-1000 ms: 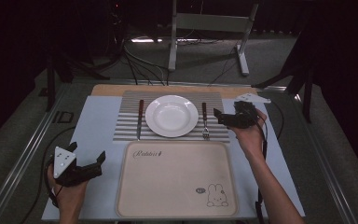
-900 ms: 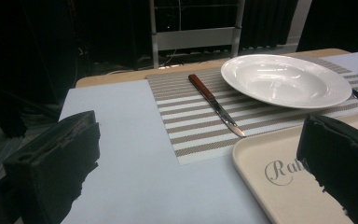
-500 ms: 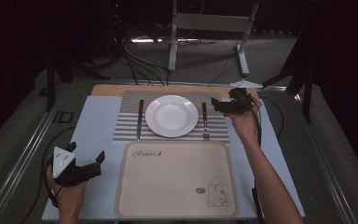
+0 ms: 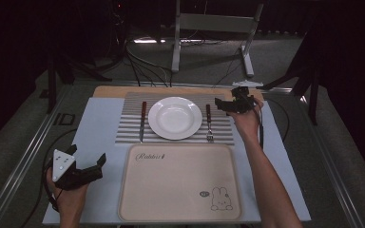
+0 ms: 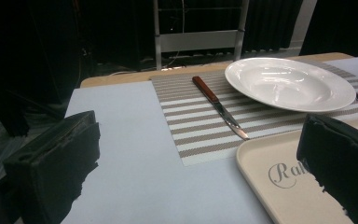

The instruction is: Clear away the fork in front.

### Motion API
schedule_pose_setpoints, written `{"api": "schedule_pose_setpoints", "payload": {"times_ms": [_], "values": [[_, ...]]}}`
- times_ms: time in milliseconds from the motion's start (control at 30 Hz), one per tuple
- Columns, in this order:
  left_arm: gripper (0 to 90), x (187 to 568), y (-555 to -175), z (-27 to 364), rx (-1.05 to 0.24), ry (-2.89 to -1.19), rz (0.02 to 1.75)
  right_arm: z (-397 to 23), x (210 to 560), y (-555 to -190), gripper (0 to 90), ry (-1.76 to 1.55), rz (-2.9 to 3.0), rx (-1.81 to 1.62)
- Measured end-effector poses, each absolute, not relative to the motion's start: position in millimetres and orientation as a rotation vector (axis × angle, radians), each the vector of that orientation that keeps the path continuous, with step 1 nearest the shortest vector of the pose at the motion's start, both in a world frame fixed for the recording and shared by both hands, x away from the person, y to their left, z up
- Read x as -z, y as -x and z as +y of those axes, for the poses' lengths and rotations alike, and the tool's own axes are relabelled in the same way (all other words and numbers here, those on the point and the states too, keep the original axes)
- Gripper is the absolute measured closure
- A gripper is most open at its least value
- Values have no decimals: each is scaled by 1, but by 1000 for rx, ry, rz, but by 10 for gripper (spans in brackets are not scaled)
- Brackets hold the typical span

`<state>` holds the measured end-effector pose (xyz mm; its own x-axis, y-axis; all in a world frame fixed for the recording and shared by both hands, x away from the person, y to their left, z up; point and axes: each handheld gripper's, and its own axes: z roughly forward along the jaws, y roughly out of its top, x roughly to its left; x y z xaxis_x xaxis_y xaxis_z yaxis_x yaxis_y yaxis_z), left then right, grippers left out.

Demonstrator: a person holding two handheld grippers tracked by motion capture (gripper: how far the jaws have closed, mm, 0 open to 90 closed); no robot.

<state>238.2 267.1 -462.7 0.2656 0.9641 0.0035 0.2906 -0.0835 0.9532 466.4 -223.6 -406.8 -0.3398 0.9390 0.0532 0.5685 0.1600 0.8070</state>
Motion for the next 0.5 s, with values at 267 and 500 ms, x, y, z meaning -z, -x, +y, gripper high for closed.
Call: {"api": "schedule_pose_setpoints", "payload": {"times_ms": [267, 500], "values": [[0, 463, -238, 268, -874, -1572, 1197, -210, 428, -479, 109, -1468, 2022, -1016], [0, 462, -237, 269, -871, -1561, 1200, -202, 446, -486, 138, -1497, 2044, -988]]}}
